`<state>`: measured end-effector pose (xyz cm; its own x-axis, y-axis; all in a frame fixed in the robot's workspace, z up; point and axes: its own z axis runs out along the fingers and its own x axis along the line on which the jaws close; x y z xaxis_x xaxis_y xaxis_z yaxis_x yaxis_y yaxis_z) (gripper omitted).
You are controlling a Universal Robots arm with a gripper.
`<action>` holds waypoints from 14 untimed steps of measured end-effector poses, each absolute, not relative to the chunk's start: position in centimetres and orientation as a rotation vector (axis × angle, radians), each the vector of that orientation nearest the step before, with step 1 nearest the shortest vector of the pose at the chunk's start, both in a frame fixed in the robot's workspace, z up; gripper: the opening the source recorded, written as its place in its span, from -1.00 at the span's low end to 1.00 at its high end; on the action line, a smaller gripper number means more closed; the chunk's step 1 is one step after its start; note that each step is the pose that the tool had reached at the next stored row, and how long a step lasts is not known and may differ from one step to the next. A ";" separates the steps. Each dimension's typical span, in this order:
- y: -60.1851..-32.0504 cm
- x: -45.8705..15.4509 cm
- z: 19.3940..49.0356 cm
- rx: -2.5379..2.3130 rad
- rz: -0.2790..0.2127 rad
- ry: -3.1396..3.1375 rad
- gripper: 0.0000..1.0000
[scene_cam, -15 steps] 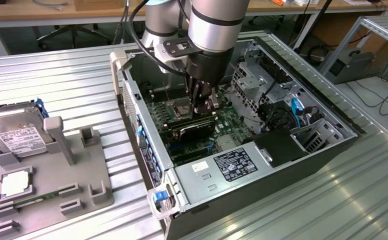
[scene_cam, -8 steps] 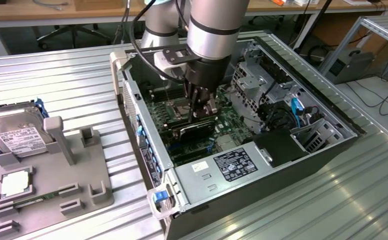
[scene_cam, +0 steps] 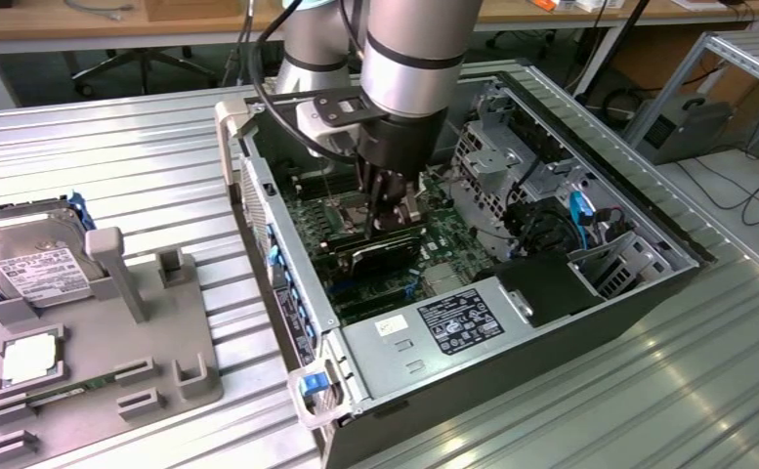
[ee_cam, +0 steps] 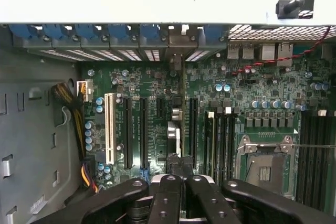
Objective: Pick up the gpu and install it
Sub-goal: 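Press down on the gpu until it lock into place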
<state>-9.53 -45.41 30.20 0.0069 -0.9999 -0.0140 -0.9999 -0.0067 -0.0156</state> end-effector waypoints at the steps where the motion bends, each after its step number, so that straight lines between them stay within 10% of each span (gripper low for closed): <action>1: -45.3 -9.6 30.2 -2.214 -0.002 2.199 -0.79; 14: -45.0 -9.8 29.2 -2.214 -0.001 2.199 -0.79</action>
<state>-9.79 -45.00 29.16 0.0069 -0.9999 -0.0145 -0.9999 -0.0067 -0.0156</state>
